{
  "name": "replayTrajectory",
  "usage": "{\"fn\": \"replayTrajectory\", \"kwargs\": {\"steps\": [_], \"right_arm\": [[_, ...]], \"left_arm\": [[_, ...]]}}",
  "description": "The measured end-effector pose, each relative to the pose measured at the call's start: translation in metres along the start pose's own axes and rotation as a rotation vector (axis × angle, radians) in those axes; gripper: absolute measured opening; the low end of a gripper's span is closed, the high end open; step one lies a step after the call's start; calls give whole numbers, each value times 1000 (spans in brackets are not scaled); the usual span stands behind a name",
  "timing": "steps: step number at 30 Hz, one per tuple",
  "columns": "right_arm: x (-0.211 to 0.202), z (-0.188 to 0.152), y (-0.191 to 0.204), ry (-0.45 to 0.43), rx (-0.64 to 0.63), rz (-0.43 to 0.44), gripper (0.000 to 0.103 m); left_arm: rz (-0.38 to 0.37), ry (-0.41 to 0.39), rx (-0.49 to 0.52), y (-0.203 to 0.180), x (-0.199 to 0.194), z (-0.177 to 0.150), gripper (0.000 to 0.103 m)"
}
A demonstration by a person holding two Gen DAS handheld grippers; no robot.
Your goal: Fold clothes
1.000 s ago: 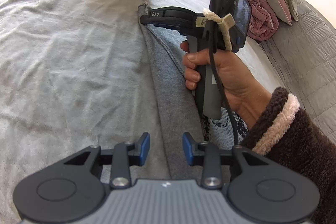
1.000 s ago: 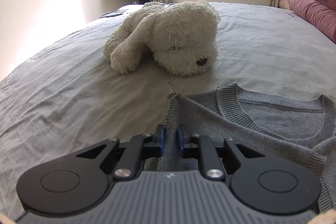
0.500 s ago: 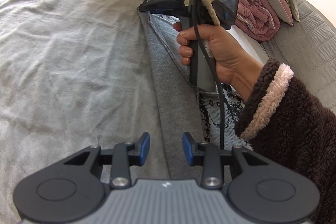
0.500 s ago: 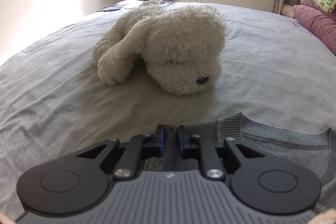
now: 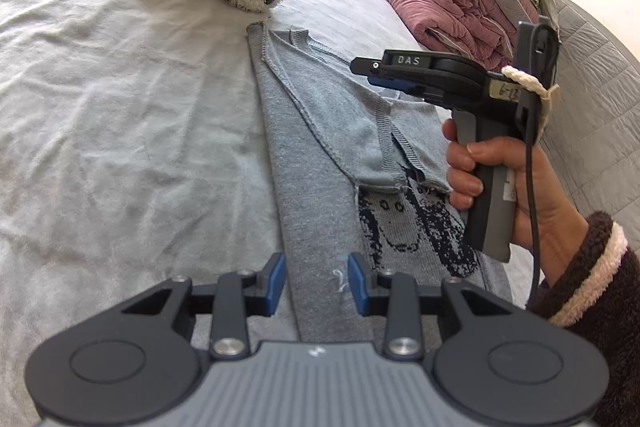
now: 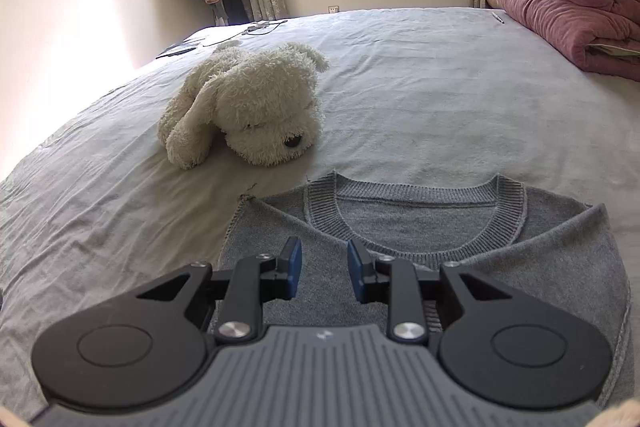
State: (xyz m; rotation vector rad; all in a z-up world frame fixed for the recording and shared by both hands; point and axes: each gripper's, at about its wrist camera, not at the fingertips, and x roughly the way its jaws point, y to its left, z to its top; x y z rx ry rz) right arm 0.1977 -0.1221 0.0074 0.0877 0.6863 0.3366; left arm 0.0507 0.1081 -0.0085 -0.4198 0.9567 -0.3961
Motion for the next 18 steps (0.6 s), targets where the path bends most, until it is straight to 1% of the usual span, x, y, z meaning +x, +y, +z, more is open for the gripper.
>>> {"fn": "replayTrajectory", "kwargs": {"steps": [3,5,11,15,18], "right_arm": [[-26,-13,-12,3,16,-16,30],[-44,-21,-20,3,27,-25,30],[-101,-43,-46,-23,107,-51,30],[-138,-66,-54,-30,155,-40,31],[-161,-89,-55,-11,187,-16,31]], "left_arm": [[-3,3,34,-8,6,-2,34],[0,-2,62,-15,6,-5,32],[3,-16,153,-36,1,-15,31],[23,15,212,-52,3,-31,31],[34,38,259,-65,2,-45,31]]}}
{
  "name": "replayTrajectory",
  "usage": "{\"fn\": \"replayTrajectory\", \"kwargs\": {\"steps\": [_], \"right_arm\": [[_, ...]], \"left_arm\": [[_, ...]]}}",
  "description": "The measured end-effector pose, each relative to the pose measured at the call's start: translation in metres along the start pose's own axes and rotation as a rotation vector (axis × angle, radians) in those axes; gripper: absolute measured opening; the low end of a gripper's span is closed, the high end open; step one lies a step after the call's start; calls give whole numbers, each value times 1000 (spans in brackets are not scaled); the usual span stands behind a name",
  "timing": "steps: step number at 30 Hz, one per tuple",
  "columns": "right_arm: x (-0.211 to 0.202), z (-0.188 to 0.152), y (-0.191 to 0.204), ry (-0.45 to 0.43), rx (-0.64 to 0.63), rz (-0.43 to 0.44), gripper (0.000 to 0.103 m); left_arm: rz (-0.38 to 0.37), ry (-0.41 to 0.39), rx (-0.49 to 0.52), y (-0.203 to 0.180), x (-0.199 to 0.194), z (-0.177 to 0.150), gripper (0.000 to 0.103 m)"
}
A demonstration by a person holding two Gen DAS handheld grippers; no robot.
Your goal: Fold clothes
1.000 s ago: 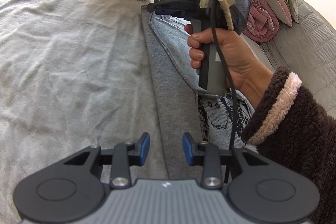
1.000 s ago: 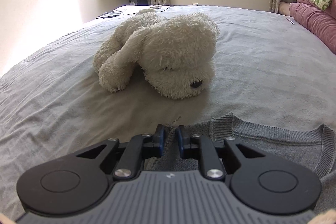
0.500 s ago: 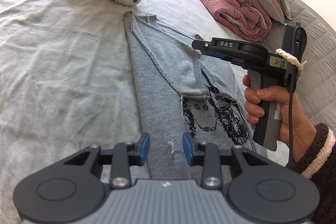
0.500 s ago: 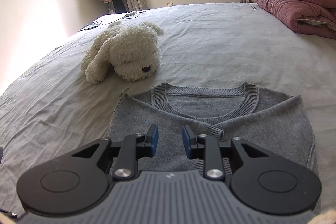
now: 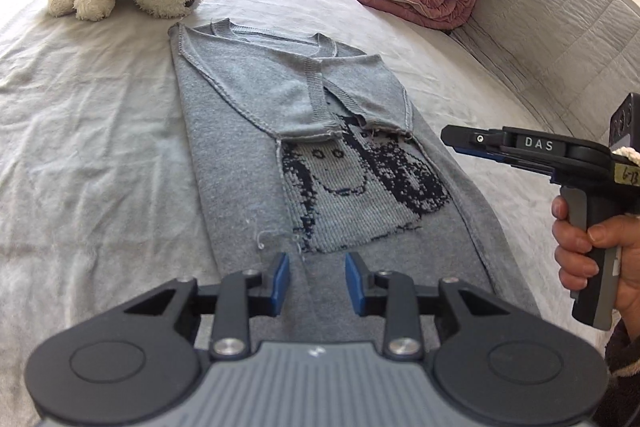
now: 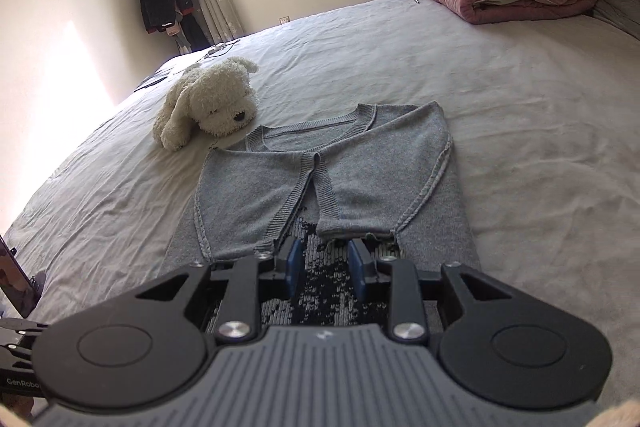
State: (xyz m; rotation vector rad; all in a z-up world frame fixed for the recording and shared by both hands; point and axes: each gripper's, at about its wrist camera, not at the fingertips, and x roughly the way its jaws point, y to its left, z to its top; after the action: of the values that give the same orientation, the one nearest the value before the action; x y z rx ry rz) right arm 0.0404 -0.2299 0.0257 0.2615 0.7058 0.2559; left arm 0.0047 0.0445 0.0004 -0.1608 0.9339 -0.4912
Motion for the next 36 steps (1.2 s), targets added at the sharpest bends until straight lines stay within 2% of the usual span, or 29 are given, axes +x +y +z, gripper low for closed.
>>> {"fn": "replayTrajectory", "kwargs": {"steps": [5,9,14,16,19,23,28,33,36], "right_arm": [[-27,-37,0,47,25,52,31],[-39,-62,-1,81,78,130,31],[-37,-75,13,184,130,173,31],[-37,-80,21,225,121,208,31],[-42,-86,31,262,70,215,31],[-48,-86,43,258,2,232,32],[-46,-84,44,267,-8,242,34],[-45,-84,43,278,0,248,34],[-45,-87,47,295,7,272,34]], "left_arm": [[34,49,94,-24,-3,-22,31],[86,76,156,-37,-16,-41,31],[141,70,245,-52,-38,-68,31],[165,80,279,-60,-39,-79,31],[198,98,320,-69,-38,-92,31],[235,100,348,-70,-43,-97,28],[264,118,352,-66,-47,-102,24],[249,129,355,-65,-54,-108,16],[230,136,343,-62,-59,-110,15]]}}
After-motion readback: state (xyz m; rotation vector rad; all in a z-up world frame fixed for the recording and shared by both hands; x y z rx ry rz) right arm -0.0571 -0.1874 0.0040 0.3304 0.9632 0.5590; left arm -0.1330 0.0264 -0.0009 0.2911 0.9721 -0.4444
